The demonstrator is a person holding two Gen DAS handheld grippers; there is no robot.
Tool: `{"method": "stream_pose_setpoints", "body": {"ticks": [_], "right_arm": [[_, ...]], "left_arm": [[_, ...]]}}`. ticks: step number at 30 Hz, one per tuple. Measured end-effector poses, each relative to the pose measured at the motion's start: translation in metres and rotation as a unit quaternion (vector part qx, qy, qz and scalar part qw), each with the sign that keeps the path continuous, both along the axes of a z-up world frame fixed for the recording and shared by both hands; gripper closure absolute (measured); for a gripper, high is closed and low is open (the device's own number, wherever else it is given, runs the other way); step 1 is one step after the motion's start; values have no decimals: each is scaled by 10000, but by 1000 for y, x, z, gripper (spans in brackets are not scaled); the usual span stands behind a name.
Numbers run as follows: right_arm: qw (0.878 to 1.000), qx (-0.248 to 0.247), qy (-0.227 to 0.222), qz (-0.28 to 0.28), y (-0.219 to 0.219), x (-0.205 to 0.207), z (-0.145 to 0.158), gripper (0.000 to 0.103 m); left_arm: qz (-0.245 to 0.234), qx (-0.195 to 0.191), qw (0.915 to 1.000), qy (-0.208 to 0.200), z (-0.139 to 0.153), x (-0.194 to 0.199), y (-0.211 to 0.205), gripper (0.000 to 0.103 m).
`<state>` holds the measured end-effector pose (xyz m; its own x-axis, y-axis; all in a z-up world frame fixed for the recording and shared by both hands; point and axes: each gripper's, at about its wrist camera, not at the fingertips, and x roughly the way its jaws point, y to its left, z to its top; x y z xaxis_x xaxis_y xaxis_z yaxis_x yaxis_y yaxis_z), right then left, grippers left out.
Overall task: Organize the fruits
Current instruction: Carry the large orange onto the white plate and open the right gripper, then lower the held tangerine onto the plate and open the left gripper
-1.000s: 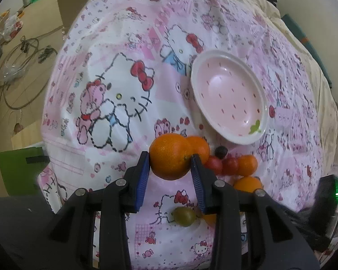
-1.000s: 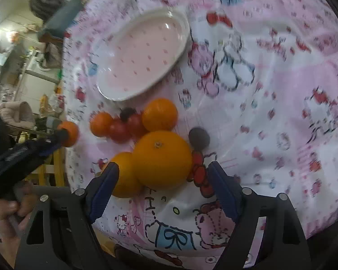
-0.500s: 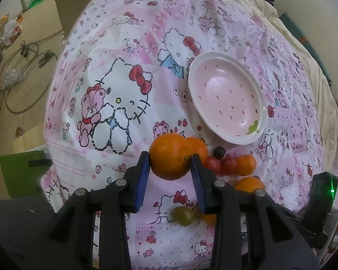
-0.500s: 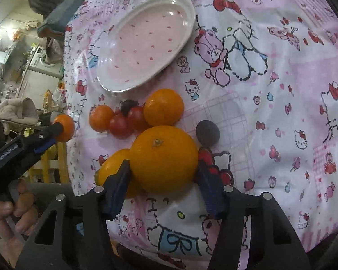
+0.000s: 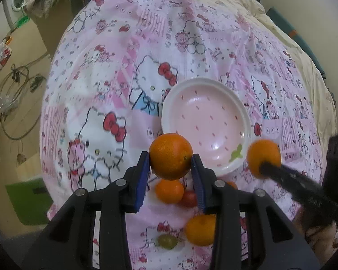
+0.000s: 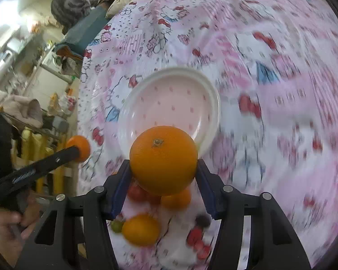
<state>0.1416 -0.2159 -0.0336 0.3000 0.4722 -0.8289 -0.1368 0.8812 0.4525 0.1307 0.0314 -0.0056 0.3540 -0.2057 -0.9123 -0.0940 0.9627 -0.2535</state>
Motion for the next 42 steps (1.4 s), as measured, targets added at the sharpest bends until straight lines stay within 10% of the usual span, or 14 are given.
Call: {"method": "stream_pose_setpoints", "body": {"ticks": [18,29,42], "right_arm": [[9763,-1976,-656,594,65,89,-57,40],[9912,-1245,-376,227,30,76,-37,20],[9967,-420,41,-695,-46,20,-11,19]], "left_arm": [[364,-175,9988,260,-27,25,22,71],[217,-192,9992,275,-36,36,4,70],[-211,33,9996,158,-59,101,-49,70]]}}
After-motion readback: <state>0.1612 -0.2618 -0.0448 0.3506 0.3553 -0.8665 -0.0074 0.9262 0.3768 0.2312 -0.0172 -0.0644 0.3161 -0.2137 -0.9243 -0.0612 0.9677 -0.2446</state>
